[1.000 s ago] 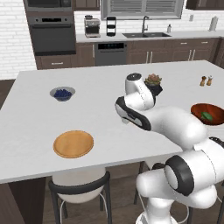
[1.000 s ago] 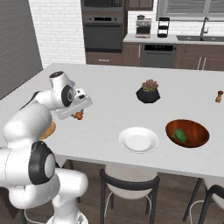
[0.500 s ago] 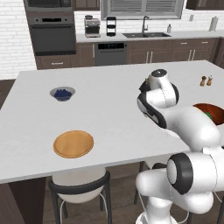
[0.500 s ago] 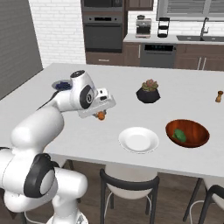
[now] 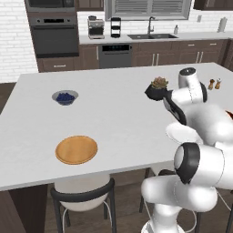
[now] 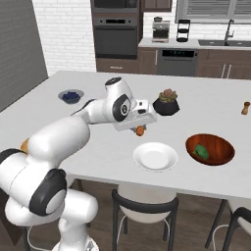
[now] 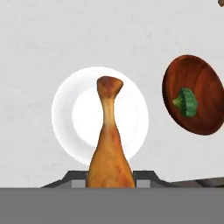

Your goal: Pick the chicken drumstick and broccoli from their plates and place them in the bowl. Then put the bowl in the fridge.

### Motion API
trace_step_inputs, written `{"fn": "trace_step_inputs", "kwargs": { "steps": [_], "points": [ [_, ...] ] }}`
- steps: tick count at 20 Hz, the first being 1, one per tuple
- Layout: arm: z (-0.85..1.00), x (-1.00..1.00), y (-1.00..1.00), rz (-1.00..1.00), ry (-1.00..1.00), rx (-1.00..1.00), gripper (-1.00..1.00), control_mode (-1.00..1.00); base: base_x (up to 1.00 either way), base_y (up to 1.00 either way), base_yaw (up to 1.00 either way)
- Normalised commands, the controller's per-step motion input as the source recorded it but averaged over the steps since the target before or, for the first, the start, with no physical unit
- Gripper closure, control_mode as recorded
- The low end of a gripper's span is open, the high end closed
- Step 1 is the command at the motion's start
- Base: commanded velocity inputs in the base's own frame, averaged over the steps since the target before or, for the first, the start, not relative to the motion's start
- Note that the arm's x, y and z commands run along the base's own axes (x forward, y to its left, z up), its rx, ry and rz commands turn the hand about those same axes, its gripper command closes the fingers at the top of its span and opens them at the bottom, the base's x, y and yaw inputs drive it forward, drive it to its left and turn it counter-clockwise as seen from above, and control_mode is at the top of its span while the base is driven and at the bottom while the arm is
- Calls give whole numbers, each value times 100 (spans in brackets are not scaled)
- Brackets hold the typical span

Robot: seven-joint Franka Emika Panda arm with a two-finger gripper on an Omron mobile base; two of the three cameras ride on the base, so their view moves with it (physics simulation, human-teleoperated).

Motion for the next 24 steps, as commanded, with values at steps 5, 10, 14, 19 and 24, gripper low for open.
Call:
{"fn": "trace_step_inputs", "kwargs": {
  "steps": [5, 10, 14, 19, 24],
  "points": [
    [21, 0, -100, -20, -2, 0, 100, -100, 0, 0, 0],
    [11, 0, -100, -17, 0, 2, 100, -100, 0, 0, 0],
    [0, -15, -100, -17, -3, 5, 100, -100, 0, 0, 0],
    [0, 3, -100, -9, -9, 7, 100, -100, 0, 0, 0],
    [-2, 49, -83, 0, -1, 11, 100, -100, 0, 0, 0]
  ]
}}
